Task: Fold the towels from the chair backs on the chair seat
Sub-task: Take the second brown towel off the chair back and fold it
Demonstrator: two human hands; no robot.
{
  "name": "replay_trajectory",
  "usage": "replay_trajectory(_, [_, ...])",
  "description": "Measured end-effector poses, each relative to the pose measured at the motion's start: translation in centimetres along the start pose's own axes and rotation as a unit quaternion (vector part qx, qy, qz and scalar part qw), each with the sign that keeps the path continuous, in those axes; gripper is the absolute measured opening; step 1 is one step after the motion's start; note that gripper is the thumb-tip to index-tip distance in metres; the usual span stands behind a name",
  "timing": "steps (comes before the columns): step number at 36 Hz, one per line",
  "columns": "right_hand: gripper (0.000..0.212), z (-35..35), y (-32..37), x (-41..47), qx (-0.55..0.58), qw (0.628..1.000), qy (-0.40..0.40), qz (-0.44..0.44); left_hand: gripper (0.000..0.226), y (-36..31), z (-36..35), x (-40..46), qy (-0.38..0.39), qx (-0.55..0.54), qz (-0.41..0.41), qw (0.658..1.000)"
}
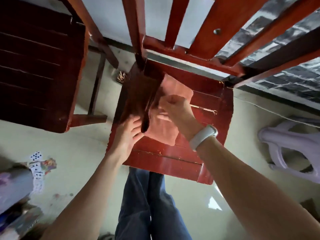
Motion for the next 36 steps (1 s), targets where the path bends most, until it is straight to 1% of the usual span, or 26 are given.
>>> replay_trajectory(1, [0.015,-0.7,0.3,0.6,-0.074,0.997,0.003,0.020,0.043,0.4,0.3,0.1,0.002,-0.021,0.013,1.000])
replay_trajectory(2, [0.017,-1.1,0.4,1.2,-0.158,0.987,0.000,0.039,0.048,0.7,0.5,0.3,-0.001,-0.037,0.020,0.999])
replay_trajectory(4, [0.029,-0.9,0.8,2.0,-0.267,0.959,-0.032,0.093,0.054,1.0,0.8,0.5,-0.012,-0.035,0.015,0.999])
replay_trajectory(5, [0.034,-0.7,1.3,2.4,-0.302,0.943,-0.053,0.129,0.052,1.0,0.7,0.6,-0.023,-0.006,-0.003,1.000])
replay_trajectory(6, [0.036,-0.2,1.8,2.7,-0.335,0.925,-0.073,0.165,0.052,0.8,0.6,0.7,-0.044,0.051,-0.034,0.997])
replay_trajectory(7, [0.036,0.1,2.0,3.3,-0.367,0.908,-0.084,0.184,0.052,0.4,0.6,0.8,-0.079,0.130,-0.078,0.985])
replay_trajectory(9, [0.036,0.3,2.0,4.8,-0.423,0.882,-0.067,0.197,0.043,-0.6,0.6,0.7,-0.163,0.272,-0.184,0.930])
replay_trajectory(10, [0.037,0.2,2.0,5.5,-0.451,0.868,-0.050,0.200,0.035,-1.0,0.5,0.5,-0.189,0.301,-0.228,0.906])
replay_trajectory(11, [0.039,0.1,2.1,6.1,-0.478,0.854,-0.032,0.202,0.028,-1.2,0.4,0.5,-0.204,0.311,-0.256,0.892])
replay_trajectory(12, [0.041,-0.1,2.2,6.7,-0.503,0.841,-0.016,0.199,0.023,-1.4,0.4,0.5,-0.213,0.313,-0.270,0.885])
replay_trajectory(14, [0.041,-0.3,2.5,7.7,-0.534,0.826,0.003,0.180,0.022,-1.6,0.5,0.3,-0.228,0.315,-0.287,0.875])
replay_trajectory(16, [0.040,-0.2,2.6,8.3,-0.539,0.825,0.009,0.169,0.026,-1.7,0.6,0.2,-0.229,0.313,-0.302,0.871])
replay_trajectory(19, [0.039,-0.5,2.7,8.0,-0.524,0.831,0.015,0.185,0.026,-1.9,0.5,-0.5,-0.219,0.301,-0.324,0.870])
replay_trajectory(22, [0.039,-0.7,2.6,7.6,-0.521,0.830,0.017,0.197,0.023,-2.0,0.1,-1.1,-0.205,0.301,-0.353,0.862])
replay_trajectory(24, [0.038,-0.5,2.9,7.4,-0.502,0.843,0.009,0.192,0.021,-1.9,-0.1,-1.3,-0.198,0.303,-0.373,0.854])
replay_trajectory(27, [0.034,-0.6,3.2,7.3,-0.467,0.866,0.013,0.177,0.019,-2.1,0.2,-1.6,-0.213,0.289,-0.380,0.853])
replay_trajectory(29, [0.027,-0.8,3.4,7.2,-0.433,0.883,0.029,0.180,0.019,-2.1,0.6,-1.6,-0.224,0.273,-0.368,0.860])
replay_trajectory(32, [0.014,-1.2,3.6,7.2,-0.377,0.906,0.055,0.183,0.022,-1.8,1.5,-1.1,-0.234,0.224,-0.329,0.887])
replay_trajectory(34, [0.009,-1.4,3.9,7.3,-0.359,0.911,0.054,0.193,0.024,-1.6,2.2,-0.8,-0.245,0.190,-0.315,0.897])
replay_trajectory(36, [0.007,-1.8,4.3,7.5,-0.356,0.910,0.046,0.207,0.032,-1.5,2.8,-0.7,-0.251,0.149,-0.307,0.906])
Point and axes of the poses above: each hand's wrist, its own x-axis towards the middle knuckle, its own z-axis out of the back of the hand, y = z × x, the point moved 6 cm from there along x, towards the middle knuckle, and after that the axes turned 7 degrees about z, right-handed, at the moved point
